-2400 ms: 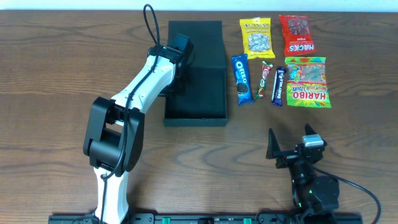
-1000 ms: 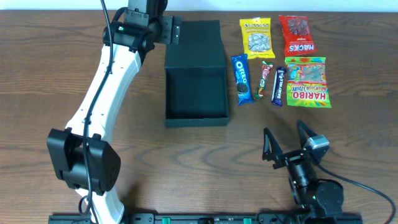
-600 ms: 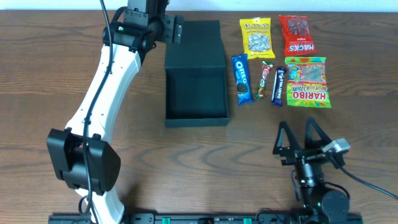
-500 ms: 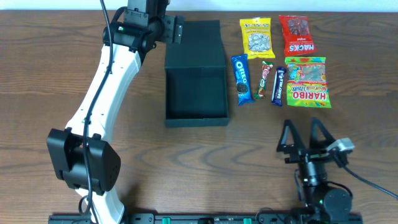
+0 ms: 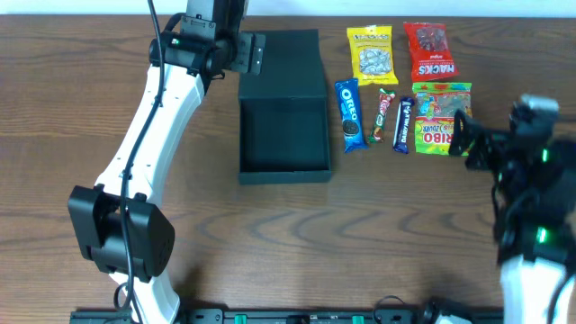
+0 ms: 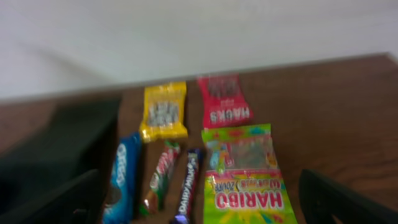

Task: Pack container
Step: 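Reach the right gripper to the green Haribo bag and grasp it, then carry the Haribo bag with the right gripper into the box, then lower the Haribo bag into the box and push it flat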

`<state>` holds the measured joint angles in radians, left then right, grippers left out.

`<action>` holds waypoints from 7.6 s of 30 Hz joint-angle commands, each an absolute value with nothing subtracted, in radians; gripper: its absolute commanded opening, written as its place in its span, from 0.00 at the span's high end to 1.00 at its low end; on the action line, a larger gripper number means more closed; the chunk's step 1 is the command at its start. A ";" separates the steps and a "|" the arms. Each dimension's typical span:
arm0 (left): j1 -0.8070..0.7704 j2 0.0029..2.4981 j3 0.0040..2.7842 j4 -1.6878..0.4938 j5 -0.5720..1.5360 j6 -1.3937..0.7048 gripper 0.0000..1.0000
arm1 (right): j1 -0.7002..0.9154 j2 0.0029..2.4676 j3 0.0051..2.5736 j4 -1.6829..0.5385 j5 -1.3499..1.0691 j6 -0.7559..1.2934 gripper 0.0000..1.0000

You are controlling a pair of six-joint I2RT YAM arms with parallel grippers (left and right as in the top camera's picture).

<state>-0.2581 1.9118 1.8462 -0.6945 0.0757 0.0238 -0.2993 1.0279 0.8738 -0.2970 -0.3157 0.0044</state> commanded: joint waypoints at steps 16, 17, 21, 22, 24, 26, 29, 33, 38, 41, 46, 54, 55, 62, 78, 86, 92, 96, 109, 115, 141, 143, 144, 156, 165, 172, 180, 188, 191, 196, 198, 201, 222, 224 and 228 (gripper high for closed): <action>-0.257 1.919 1.849 -0.752 0.105 0.022 0.05 | -0.299 1.906 1.200 -0.158 -0.239 -0.196 0.06; -0.257 1.919 1.849 -0.752 0.105 0.022 0.05 | -0.299 1.926 1.200 -0.142 -0.239 -0.196 0.06; -0.257 1.919 1.849 -0.752 0.105 0.021 0.05 | -0.287 2.007 1.200 -0.110 -0.239 -0.196 0.12; -0.257 1.919 1.849 -0.752 0.105 0.019 0.05 | -0.283 2.024 1.200 -0.105 -0.239 -0.197 0.17; -0.257 1.919 1.849 -0.752 0.105 0.019 0.05 | -0.278 2.046 1.200 -0.100 -0.234 -0.198 0.21; -0.257 1.919 1.849 -0.752 0.105 0.019 0.05 | -0.273 2.072 1.200 -0.100 -0.222 -0.200 0.24; -0.257 1.919 1.849 -0.752 0.104 0.014 0.05 | -0.271 2.094 1.200 -0.106 -0.186 -0.199 0.43; -0.257 1.919 1.849 -0.752 0.104 0.011 0.05 | -0.272 2.095 1.200 -0.114 -0.174 -0.199 0.67; -0.256 1.919 1.849 -0.752 0.105 0.011 0.05 | -0.271 2.095 1.200 -0.147 -0.146 -0.199 0.99; -0.256 1.919 1.849 -0.752 0.105 0.011 0.05 | -0.272 2.094 1.201 -0.170 -0.146 -0.199 0.99; -0.256 1.918 1.849 -0.752 0.105 0.012 0.05 | -0.272 2.046 1.232 -0.225 -0.146 -0.195 0.99; -0.256 1.918 1.849 -0.752 0.105 0.012 0.05 | -0.270 1.888 1.256 -0.285 -0.146 -0.144 0.99; -0.256 1.918 1.849 -0.752 0.105 0.012 0.05 | -0.267 1.878 1.256 -0.294 -0.146 -0.136 0.99; -0.256 1.918 1.849 -0.752 0.105 0.012 0.05 | -0.230 1.866 1.256 -0.334 -0.146 -0.101 0.99; -0.255 1.918 1.849 -0.752 0.104 0.023 0.05 | -0.199 2.044 1.255 -0.318 -0.078 0.004 0.01; -0.256 1.918 1.849 -0.752 0.104 0.031 0.05 | -0.199 2.075 1.255 -0.299 -0.075 0.003 0.68; -0.255 1.918 1.849 -0.752 0.102 0.031 0.05 | -0.199 2.132 1.255 -0.316 -0.075 0.004 0.45; -0.255 1.918 1.849 -0.752 0.102 0.031 0.05 | -0.199 2.114 1.256 -0.333 -0.080 0.008 0.01; -0.255 1.918 1.849 -0.752 0.103 0.031 0.05 | -0.197 2.091 1.256 -0.345 0.050 -0.009 0.01; -0.256 1.918 1.849 -0.752 0.103 0.031 0.05 | -0.197 2.128 1.256 -0.358 0.053 -0.016 0.29; -0.221 1.747 1.945 -0.784 -0.089 0.047 0.05 | 0.011 1.687 1.435 -0.646 -0.143 0.166 0.97; -0.203 1.736 1.945 -0.795 -0.089 0.037 0.05 | 0.080 1.687 1.434 -0.644 -0.147 0.226 0.98; -0.192 1.731 1.945 -0.802 -0.088 0.036 0.05 | 0.116 1.690 1.434 -0.641 -0.147 0.249 0.98; -0.104 1.728 1.945 -0.832 -0.086 -0.007 0.05 | 0.555 1.784 1.433 -0.525 0.130 0.489 0.99; -0.103 1.728 1.945 -0.836 -0.086 -0.007 0.05 | 0.649 1.884 1.433 -0.497 0.162 0.652 0.99; -0.103 1.728 1.945 -0.839 -0.086 -0.007 0.05 | 0.673 1.916 1.433 -0.474 0.146 0.695 0.36; -0.103 1.728 1.945 -0.853 -0.085 -0.007 0.05 | 0.655 1.832 1.436 -0.459 0.107 0.538 0.01; -0.103 1.730 1.943 -0.902 -0.084 -0.003 0.05 | 0.655 1.871 1.411 -0.475 0.100 0.301 0.50; -0.088 1.739 1.928 -0.928 -0.057 -0.003 0.05 | 0.655 1.905 1.411 -0.473 0.100 0.289 0.55; -0.035 1.746 1.845 -0.939 0.121 -0.004 0.75 | 0.655 1.943 1.411 -0.470 0.042 0.230 0.72; -0.020 1.746 1.800 -0.934 0.173 -0.005 0.92 | 0.655 1.951 1.411 -0.471 0.040 0.230 0.75; -0.015 1.746 1.711 -0.921 0.248 -0.004 0.94 | 0.654 1.961 1.411 -0.471 0.041 0.230 0.80; -0.023 1.746 1.270 -0.645 0.544 -0.083 0.94 | 0.653 2.125 1.411 -0.430 0.018 0.200 0.91; -0.023 1.746 1.270 -0.646 0.544 -0.083 0.94 | 0.653 2.125 1.412 -0.423 0.018 0.200 0.89; -0.023 1.747 1.270 -0.645 0.543 -0.082 0.94 | 0.651 2.107 1.441 -0.420 -0.033 0.149 0.84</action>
